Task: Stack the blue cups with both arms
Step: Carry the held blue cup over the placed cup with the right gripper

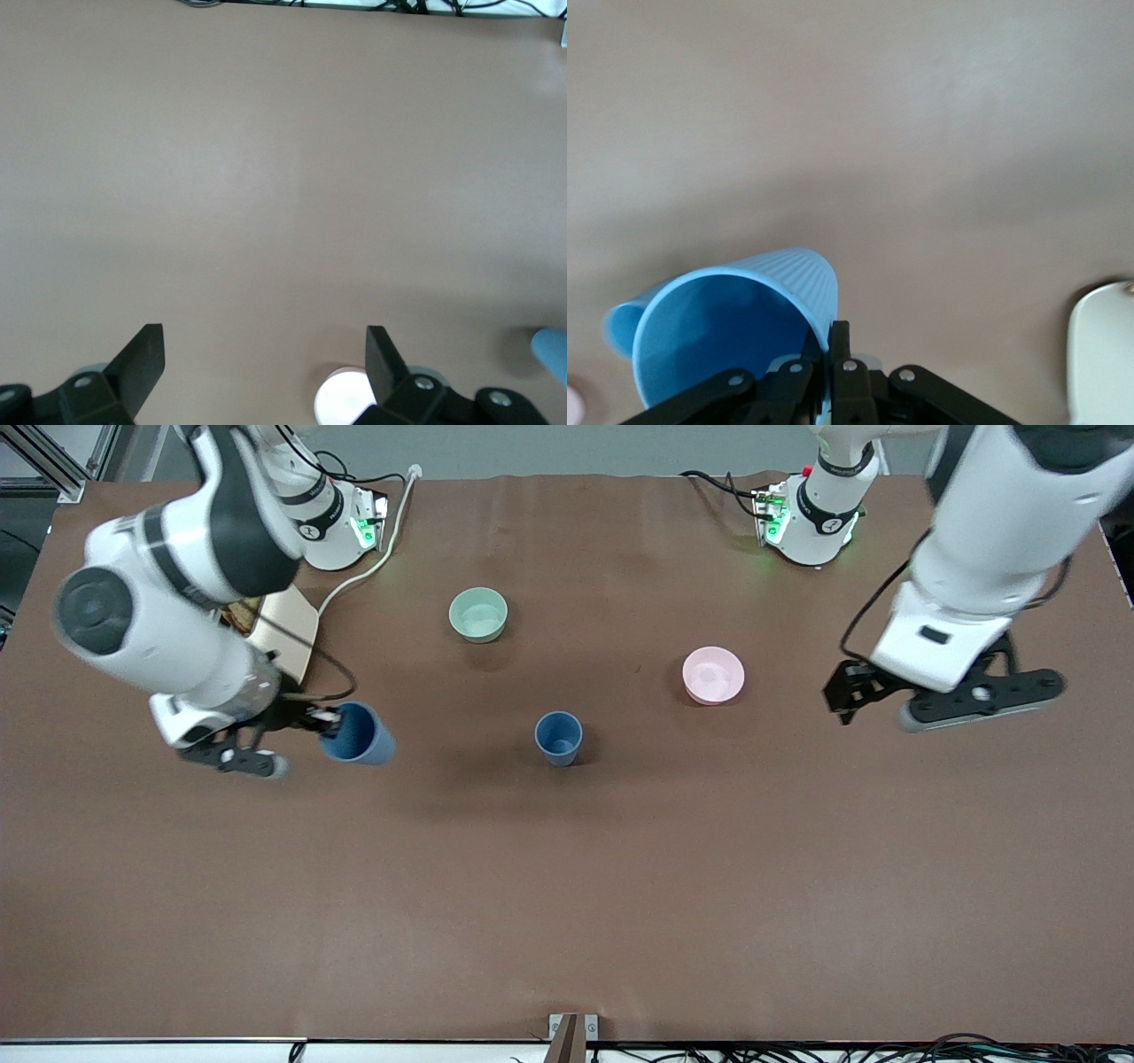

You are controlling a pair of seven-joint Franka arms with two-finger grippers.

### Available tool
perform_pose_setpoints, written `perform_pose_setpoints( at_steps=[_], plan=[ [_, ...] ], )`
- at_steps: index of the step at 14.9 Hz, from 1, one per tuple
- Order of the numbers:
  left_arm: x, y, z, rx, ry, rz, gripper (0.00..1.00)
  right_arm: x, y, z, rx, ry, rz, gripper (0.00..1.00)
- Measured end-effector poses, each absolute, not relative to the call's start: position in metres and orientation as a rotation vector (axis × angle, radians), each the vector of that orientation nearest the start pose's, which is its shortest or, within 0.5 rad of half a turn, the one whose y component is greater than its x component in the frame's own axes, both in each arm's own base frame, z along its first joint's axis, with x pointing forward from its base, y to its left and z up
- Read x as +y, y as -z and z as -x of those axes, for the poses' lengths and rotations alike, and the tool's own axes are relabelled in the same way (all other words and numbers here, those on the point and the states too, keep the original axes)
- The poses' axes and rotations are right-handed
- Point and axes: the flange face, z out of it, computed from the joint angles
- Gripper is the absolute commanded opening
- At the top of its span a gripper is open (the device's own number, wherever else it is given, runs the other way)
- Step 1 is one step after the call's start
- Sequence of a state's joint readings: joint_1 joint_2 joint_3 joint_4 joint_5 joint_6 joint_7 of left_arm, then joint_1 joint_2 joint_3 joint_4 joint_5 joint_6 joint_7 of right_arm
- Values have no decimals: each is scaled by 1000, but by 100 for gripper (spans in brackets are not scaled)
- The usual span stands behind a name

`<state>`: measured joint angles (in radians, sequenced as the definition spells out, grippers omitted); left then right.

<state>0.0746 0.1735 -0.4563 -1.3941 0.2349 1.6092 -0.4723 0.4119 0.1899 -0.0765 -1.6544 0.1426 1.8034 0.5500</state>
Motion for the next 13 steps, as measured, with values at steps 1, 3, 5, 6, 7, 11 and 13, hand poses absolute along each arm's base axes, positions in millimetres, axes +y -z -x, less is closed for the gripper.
perform_pose_setpoints(
  at_steps=[1,3,5,6,7,11,13],
  plan=[
    [-165,-626,-582,-120,163,3034,100,241,-501,-570,398,-124,3016,3],
    [-138,-633,-582,-69,130,3059,100,279,-507,-555,423,-115,3011,3],
    [-116,-631,-578,-31,75,3085,100,309,-503,-542,416,-126,3018,4],
    [-107,-628,-576,-19,49,3108,100,320,-498,-539,414,-126,3020,4],
    [-98,-625,-574,-6,28,3125,100,329,-493,-538,425,-123,3019,4],
    [-75,-619,-558,34,-15,3129,100,367,-471,-527,411,-119,3021,4],
    [-72,-620,-548,35,-21,3125,100,391,-459,-520,386,-121,2990,4]
  ],
)
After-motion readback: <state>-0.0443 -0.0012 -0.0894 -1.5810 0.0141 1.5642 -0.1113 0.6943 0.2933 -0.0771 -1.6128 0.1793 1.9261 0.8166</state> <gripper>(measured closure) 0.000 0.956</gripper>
